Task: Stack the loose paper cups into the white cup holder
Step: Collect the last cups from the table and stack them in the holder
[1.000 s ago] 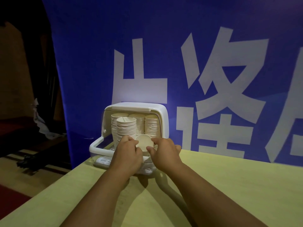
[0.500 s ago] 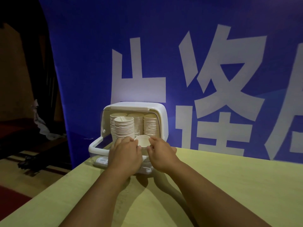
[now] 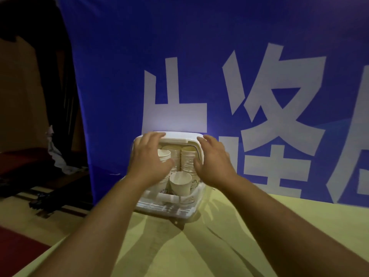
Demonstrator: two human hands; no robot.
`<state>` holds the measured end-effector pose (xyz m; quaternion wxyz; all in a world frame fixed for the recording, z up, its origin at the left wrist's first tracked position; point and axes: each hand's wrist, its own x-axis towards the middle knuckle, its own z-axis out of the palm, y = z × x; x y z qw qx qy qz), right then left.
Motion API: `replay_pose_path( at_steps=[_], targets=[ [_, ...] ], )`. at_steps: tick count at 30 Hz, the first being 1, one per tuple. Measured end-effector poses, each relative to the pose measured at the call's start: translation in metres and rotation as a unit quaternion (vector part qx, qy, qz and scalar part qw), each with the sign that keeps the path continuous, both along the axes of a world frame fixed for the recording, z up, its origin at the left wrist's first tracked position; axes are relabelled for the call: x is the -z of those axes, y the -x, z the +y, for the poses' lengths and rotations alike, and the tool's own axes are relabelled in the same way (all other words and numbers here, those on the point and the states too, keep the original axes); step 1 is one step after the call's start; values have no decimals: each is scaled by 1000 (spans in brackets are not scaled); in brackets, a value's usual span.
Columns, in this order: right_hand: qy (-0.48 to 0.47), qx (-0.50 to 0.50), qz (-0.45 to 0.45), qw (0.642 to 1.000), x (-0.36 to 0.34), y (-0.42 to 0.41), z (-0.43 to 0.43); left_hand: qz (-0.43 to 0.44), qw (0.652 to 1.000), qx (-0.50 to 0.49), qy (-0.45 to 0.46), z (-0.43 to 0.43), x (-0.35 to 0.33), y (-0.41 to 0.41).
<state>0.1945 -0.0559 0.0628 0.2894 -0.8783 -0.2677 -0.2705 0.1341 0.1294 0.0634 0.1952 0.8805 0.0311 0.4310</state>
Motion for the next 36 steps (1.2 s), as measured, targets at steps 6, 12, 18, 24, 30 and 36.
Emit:
replay_pose_path(
  at_steps=[6,12,18,24,30,36],
  targets=[
    [192,48,56,978,-25,-15,20,242,968,-6,-65,25,-50,-38],
    [186,48,29,981,-23,-3,28,318,941,10,-115,30,-65,-36],
    [146,0,53,988,-16,23,22,242,966,-9,-92,37,-51,-21],
    [137,-11,51,989,11,49,18,158,977,-53,-136,38,-24,-2],
    [142,-13,27,989,37,67,16,95,956,-105,-258,34,4,13],
    [157,-6,21,987,66,76,15,111,973,-56,-193,35,28,27]
  ],
)
